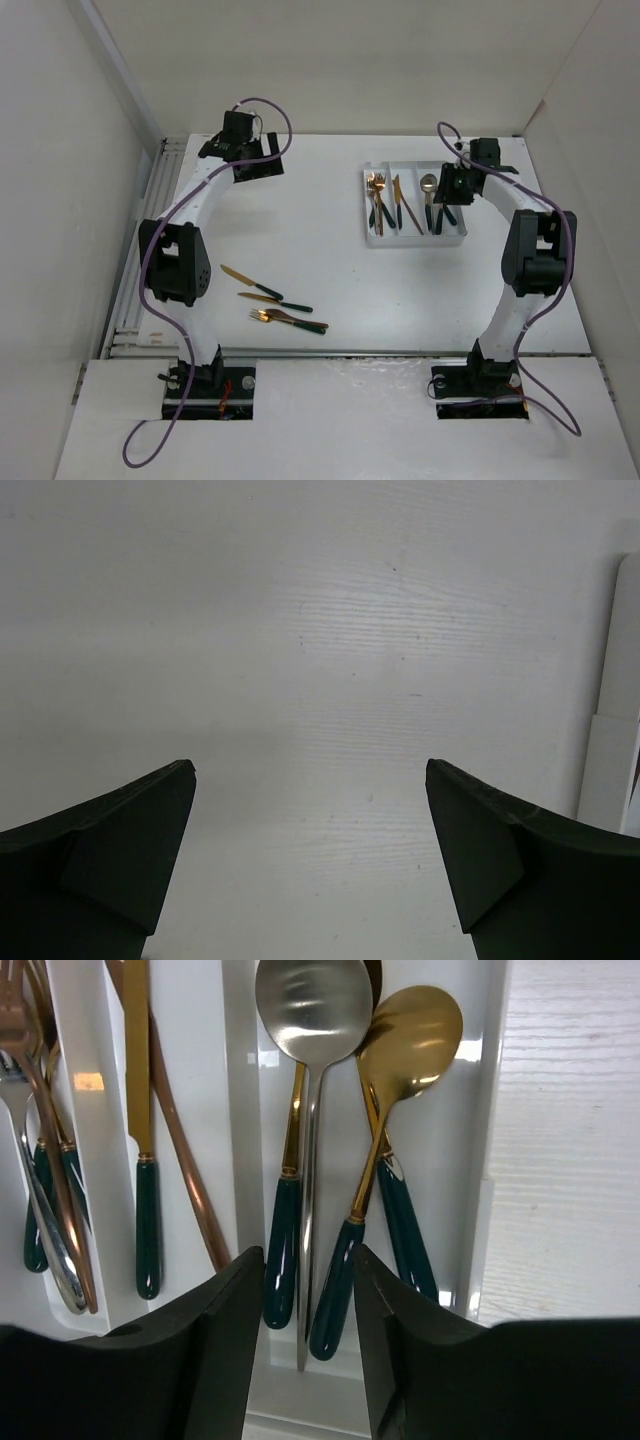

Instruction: Sort the eating utensils into containers

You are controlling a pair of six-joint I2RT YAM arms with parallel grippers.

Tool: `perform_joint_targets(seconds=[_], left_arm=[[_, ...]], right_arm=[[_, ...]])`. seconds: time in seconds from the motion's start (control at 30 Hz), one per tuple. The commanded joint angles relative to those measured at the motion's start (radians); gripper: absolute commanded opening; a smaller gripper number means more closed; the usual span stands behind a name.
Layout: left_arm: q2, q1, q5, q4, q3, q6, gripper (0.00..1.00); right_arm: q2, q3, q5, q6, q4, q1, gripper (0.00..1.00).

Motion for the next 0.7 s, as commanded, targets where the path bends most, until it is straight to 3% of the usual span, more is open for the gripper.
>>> perform_joint_targets(seconds=[0.0, 0.07, 0.17, 0.37, 0.47, 0.63, 0.67], left_arm=[[-0.09, 0.014, -0.002, -0.001, -0.006, 0.026, 1.0], [-0.099, 0.046, 0.043, -0.001, -0.006, 0.014, 1.0], [-0.121, 0.083, 0.093, 0.008, -0.015, -0.017, 1.0], [-0.204, 0.215, 0.199, 0.052, -0.113, -0.042, 1.0], [-0.242, 0.225, 0.043, 0.036, -0.133, -0.011, 1.0], [-0.33, 0.225, -0.255, 0.026, -0.121, 0.052, 1.0], [-0.357, 0.234, -0.389, 0.026, -0.121, 0.052, 1.0]], right_arm=[[-0.037, 0.022, 0.049, 0.006, 0.037, 0.004, 0.47], [-0.082, 0.033, 0.073, 0.006, 0.022, 0.004, 0.48], [-0.184, 0.018, 0.186, -0.049, 0.01, 0.097, 0.48], [-0.301, -0.087, 0.268, -0.109, 0.019, 0.447, 0.5], [-0.301, -0.105, 0.283, -0.1, 0.03, 0.638, 0.5], [-0.159, -0.046, 0.262, -0.052, 0.052, 0.882, 0.5], [-0.126, -0.021, 0.262, -0.052, 0.053, 0.947, 0.5]])
